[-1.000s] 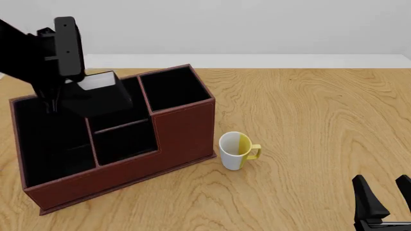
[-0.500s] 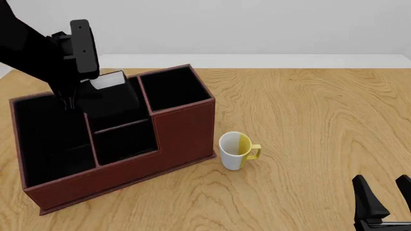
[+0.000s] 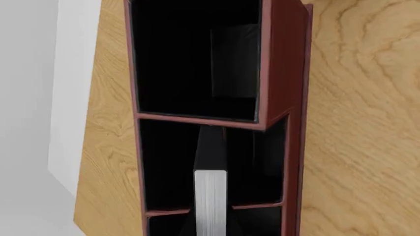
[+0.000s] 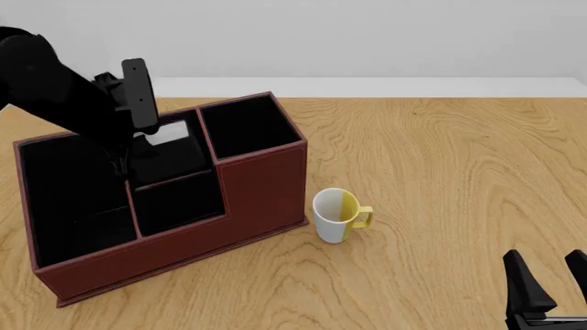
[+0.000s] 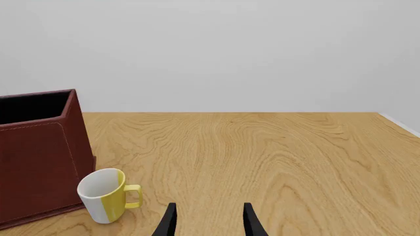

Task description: Pick up the book and place it in the front compartment of the caddy.

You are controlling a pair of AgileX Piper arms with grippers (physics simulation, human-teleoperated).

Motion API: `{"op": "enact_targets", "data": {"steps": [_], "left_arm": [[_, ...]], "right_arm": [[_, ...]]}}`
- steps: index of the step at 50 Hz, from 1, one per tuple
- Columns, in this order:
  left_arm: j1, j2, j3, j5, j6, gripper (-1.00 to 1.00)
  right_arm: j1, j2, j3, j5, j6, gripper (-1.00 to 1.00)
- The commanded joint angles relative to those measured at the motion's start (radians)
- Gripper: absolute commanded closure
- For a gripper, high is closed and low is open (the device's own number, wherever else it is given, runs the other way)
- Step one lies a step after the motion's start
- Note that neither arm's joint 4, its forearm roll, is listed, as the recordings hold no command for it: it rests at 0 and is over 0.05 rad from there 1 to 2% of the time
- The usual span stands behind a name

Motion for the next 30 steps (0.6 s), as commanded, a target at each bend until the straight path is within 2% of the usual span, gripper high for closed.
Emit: {"op": "enact_targets", "data": {"steps": [1,12,30], "left_arm": [[0.016,0.016,0.042,-0.076,0.033,1.0],[0.065,0.039,0.054,-0.127,0.077,1.0],[0.078,0.088,0.073,-0.198,0.07,1.0]], "right_arm": [[0.0,0.0,0.0,0.0,0.0,-1.0],[0.0,0.0,0.0,0.0,0.0,-1.0],[0.0,0.0,0.0,0.0,0.0,-1.0]]}}
